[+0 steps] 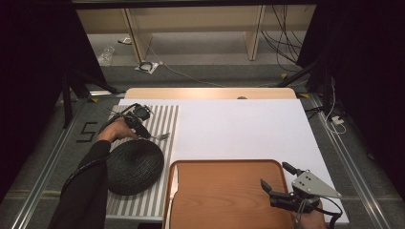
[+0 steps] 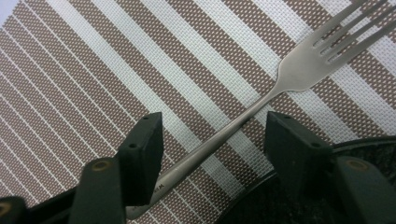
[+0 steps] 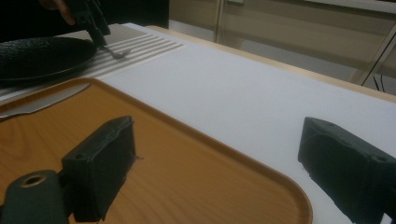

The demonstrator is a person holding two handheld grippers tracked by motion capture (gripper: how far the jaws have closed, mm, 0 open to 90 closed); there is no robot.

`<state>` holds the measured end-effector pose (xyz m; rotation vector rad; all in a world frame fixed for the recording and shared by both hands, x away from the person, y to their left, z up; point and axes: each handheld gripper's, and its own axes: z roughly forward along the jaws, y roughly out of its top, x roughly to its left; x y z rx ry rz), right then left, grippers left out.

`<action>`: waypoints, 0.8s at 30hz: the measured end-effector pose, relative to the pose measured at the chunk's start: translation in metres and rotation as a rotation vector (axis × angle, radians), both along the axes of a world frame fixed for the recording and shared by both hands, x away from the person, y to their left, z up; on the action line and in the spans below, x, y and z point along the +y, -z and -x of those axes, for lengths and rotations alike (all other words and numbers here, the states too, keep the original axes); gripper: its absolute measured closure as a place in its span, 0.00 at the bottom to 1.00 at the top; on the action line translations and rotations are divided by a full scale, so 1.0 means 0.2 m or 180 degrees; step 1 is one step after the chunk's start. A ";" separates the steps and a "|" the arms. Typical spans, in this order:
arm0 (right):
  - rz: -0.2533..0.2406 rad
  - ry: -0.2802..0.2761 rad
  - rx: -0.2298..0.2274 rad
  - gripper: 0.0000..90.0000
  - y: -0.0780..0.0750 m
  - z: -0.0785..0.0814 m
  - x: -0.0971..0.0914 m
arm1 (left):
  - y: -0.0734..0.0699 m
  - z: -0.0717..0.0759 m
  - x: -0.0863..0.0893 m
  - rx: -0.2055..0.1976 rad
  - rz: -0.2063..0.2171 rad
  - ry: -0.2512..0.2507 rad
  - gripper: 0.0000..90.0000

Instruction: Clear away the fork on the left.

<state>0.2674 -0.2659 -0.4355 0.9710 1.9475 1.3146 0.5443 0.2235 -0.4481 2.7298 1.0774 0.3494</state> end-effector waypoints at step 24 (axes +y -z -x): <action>0.0016 -0.0009 -0.0003 0.13 0.00 0.01 0.00 | 0.06 -0.02 0.00 0.0167 -0.0078 0.0091 0.63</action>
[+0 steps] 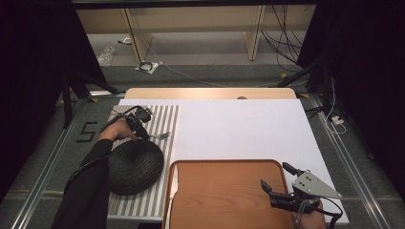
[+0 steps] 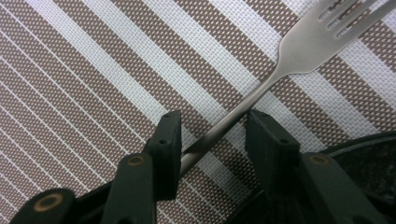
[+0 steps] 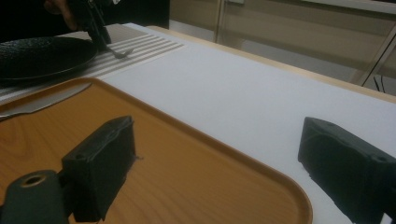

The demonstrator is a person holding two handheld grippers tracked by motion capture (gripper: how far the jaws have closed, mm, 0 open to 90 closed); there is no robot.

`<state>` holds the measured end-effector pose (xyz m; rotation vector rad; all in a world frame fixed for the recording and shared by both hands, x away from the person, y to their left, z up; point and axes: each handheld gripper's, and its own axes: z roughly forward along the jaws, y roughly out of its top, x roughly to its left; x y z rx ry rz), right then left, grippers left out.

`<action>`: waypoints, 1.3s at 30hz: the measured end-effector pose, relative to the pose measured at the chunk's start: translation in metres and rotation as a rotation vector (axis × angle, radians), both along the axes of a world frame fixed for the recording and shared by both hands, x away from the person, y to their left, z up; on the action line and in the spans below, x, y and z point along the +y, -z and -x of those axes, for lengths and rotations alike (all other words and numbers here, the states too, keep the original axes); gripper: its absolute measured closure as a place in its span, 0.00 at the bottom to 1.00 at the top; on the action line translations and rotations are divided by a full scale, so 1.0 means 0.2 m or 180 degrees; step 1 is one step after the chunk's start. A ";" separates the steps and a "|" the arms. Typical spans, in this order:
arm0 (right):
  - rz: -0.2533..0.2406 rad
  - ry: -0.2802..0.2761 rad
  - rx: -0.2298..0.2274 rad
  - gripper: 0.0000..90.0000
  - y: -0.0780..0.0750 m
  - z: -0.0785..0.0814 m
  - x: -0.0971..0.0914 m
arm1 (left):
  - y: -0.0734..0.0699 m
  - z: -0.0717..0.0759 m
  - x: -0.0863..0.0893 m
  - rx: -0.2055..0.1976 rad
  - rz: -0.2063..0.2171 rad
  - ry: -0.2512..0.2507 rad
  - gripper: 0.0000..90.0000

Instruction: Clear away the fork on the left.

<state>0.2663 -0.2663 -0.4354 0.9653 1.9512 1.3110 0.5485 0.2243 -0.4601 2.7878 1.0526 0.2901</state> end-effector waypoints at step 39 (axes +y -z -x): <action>-0.0012 -0.0003 -0.0001 0.14 0.00 0.00 0.00 | -0.02 0.00 0.01 0.0027 0.0052 0.0078 0.93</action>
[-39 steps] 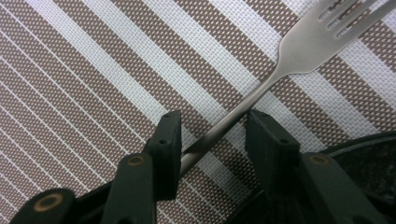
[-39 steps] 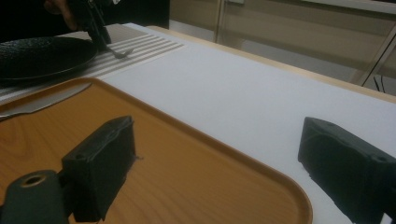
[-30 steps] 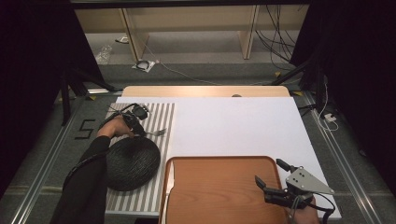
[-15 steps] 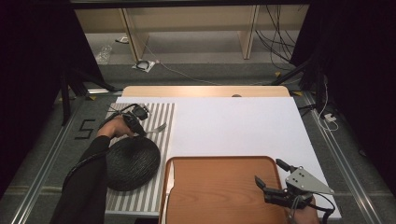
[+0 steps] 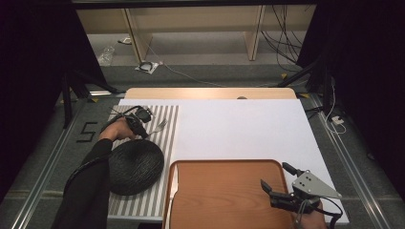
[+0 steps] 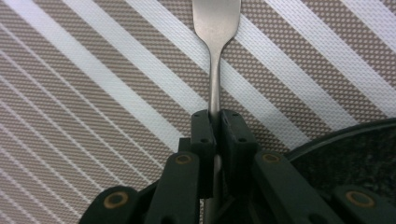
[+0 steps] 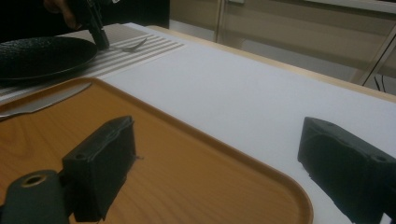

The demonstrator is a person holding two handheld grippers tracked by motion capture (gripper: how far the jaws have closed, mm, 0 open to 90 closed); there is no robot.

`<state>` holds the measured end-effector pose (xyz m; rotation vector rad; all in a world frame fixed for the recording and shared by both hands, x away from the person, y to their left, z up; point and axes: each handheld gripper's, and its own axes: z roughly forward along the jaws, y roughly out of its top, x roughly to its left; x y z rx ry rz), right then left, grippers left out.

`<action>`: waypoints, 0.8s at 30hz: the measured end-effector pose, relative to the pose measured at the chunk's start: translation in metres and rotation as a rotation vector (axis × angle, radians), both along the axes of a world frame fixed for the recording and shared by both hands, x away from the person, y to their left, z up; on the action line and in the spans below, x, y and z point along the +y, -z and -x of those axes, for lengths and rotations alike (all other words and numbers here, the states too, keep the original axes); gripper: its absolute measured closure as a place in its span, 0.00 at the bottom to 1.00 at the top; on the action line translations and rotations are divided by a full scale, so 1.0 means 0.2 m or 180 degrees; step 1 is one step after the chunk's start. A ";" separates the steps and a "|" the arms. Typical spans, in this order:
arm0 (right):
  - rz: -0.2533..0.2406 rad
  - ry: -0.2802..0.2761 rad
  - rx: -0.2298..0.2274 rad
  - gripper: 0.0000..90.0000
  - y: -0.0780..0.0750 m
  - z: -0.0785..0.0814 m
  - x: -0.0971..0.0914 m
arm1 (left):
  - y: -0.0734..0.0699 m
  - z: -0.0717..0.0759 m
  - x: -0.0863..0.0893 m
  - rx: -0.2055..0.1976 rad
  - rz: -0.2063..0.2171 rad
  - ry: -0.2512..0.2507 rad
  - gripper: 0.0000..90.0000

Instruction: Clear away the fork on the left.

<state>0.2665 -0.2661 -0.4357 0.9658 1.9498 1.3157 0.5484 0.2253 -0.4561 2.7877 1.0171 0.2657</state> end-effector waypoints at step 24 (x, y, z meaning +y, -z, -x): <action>0.0009 0.0001 0.0008 0.14 0.00 0.00 0.00 | -0.16 0.04 -0.02 -0.0463 0.0018 0.0015 0.93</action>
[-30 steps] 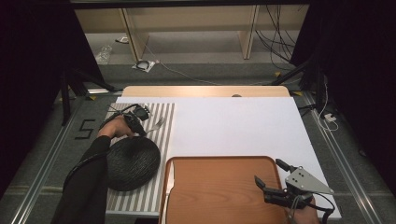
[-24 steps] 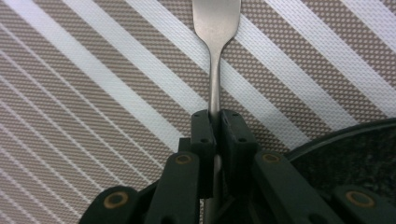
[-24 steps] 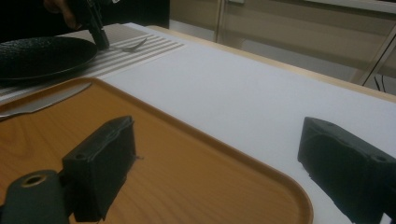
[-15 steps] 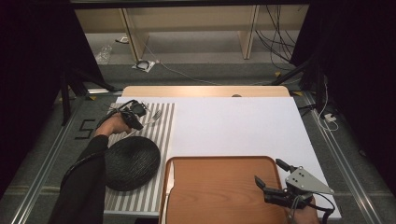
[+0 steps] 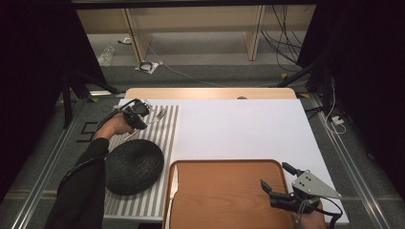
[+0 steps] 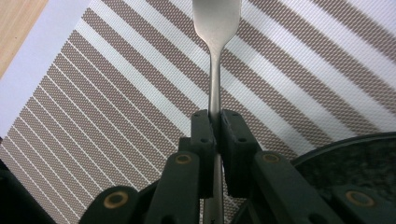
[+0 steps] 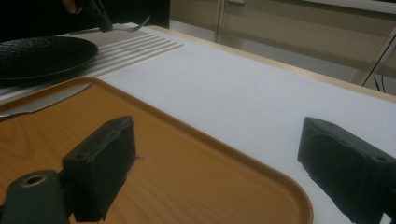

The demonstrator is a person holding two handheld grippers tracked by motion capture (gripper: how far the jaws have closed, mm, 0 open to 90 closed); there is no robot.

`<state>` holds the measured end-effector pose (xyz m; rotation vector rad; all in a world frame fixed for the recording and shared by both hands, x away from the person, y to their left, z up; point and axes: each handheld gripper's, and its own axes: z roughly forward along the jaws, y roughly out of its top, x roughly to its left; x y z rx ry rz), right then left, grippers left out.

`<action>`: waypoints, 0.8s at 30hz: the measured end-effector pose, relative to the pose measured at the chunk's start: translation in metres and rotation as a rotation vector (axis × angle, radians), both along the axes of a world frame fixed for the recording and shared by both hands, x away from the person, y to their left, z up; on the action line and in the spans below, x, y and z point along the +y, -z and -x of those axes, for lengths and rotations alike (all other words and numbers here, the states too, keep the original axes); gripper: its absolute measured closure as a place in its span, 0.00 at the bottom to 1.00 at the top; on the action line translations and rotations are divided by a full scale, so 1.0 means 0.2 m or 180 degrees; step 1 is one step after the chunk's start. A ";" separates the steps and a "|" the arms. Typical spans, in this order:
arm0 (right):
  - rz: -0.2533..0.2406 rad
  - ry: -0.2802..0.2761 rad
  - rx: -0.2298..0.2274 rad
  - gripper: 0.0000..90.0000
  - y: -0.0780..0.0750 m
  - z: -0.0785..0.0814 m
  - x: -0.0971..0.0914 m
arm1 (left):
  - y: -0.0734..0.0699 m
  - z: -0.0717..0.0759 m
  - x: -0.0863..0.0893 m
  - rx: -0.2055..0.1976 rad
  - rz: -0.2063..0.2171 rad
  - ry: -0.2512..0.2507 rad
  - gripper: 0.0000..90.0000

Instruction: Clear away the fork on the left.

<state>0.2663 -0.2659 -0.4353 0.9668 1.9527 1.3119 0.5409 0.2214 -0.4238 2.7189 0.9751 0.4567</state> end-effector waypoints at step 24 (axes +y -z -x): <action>0.0010 0.0004 -0.0017 0.14 0.00 0.00 0.00 | -0.18 0.29 -0.20 -0.0001 0.0347 0.0134 0.93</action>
